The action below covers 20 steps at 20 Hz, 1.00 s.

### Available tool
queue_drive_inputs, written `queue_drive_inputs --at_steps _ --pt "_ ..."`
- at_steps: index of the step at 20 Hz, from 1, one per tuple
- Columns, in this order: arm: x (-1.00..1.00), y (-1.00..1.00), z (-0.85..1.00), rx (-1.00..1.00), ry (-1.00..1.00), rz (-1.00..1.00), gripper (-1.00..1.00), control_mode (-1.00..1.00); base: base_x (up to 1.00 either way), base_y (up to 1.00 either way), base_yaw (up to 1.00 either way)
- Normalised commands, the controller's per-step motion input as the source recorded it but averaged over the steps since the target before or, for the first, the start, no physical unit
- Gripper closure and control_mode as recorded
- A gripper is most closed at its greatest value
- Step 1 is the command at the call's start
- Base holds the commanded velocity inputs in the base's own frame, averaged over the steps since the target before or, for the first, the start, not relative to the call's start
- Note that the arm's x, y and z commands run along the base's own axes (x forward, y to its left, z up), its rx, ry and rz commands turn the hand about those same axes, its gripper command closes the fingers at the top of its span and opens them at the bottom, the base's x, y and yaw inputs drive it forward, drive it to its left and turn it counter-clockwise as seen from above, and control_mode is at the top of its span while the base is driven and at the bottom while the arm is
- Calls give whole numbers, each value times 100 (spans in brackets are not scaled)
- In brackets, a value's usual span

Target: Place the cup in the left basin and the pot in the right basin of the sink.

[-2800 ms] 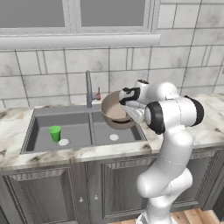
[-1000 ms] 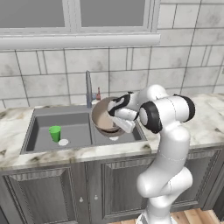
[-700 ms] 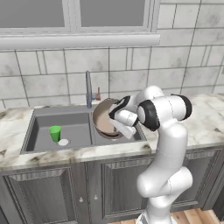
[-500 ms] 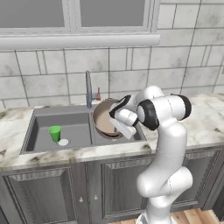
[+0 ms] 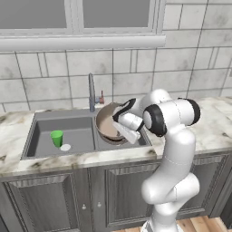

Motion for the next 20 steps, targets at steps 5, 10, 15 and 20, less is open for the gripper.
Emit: queue_drive_inputs --at_steps 5,10,15,20 --pt "-18 14 0 0 -1 3 100 -100 0 0 0" --pt "3 1 -5 10 0 6 100 -100 0 0 0" --pt "24 0 -12 15 0 8 100 -100 0 0 0" --pt "29 0 -23 8 0 8 100 -100 0 0 0"
